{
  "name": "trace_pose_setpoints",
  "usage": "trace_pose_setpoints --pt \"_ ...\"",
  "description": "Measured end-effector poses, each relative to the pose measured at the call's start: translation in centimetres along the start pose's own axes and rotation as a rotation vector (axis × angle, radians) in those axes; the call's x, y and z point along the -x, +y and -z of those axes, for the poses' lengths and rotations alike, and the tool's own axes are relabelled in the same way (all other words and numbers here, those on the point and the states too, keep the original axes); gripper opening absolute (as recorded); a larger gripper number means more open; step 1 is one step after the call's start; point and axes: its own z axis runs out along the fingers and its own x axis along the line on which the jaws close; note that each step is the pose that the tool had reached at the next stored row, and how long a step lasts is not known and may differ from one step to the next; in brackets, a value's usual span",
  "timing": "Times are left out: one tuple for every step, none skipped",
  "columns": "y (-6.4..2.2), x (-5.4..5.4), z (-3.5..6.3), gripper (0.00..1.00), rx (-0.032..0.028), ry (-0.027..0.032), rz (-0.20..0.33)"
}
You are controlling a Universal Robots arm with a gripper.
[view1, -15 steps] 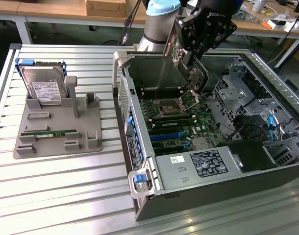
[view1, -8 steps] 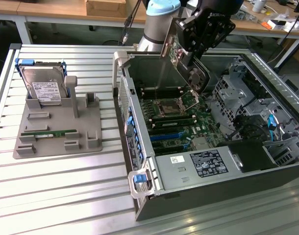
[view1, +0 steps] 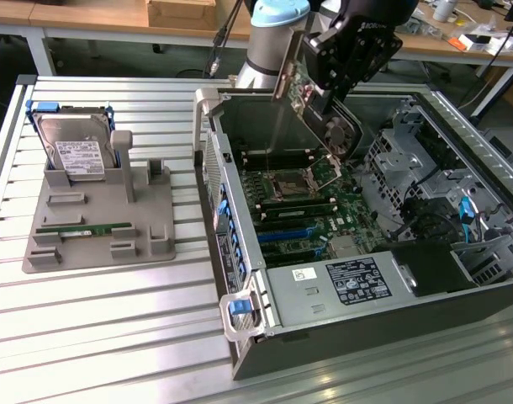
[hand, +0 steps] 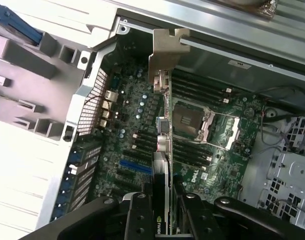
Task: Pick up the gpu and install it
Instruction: 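Insert the gpu into the slot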
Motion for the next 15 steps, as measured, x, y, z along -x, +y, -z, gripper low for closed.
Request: trace_pose_setpoints --pt "0.00 0.00 0.00 0.26 -0.0001 0.0003 0.006" --pt "0.00 0.00 0.00 0.26 -0.0003 0.0008 0.014" --pt "0.00 0.00 0.00 0.26 -0.0004 0.0012 0.021" --pt "0.00 0.00 -0.01 0.26 -0.0005 0.0015 0.027" --pt "0.00 0.00 0.00 0.26 -0.0007 0.0020 0.034" --pt "0.00 0.00 -0.01 0.26 -0.0009 0.0024 0.042" --pt "0.00 0.00 -0.01 0.26 -0.0011 0.0030 0.053" --pt "0.00 0.00 -0.01 0.26 -0.0013 0.0036 0.063" --pt "0.00 0.00 -0.01 0.26 -0.0015 0.0042 0.073" --pt "0.00 0.00 -0.01 0.26 -0.0017 0.0046 0.081" --pt "0.00 0.00 -0.01 0.26 -0.0019 0.0052 0.091" --pt "0.00 0.00 -0.01 0.26 -0.0021 0.0057 0.098" --pt "0.00 0.00 -0.01 0.26 -0.0023 0.0062 0.107" --pt "0.00 0.00 -0.01 0.26 -0.0024 0.0065 0.113" --pt "0.00 0.00 -0.02 0.26 -0.0027 0.0072 0.124"
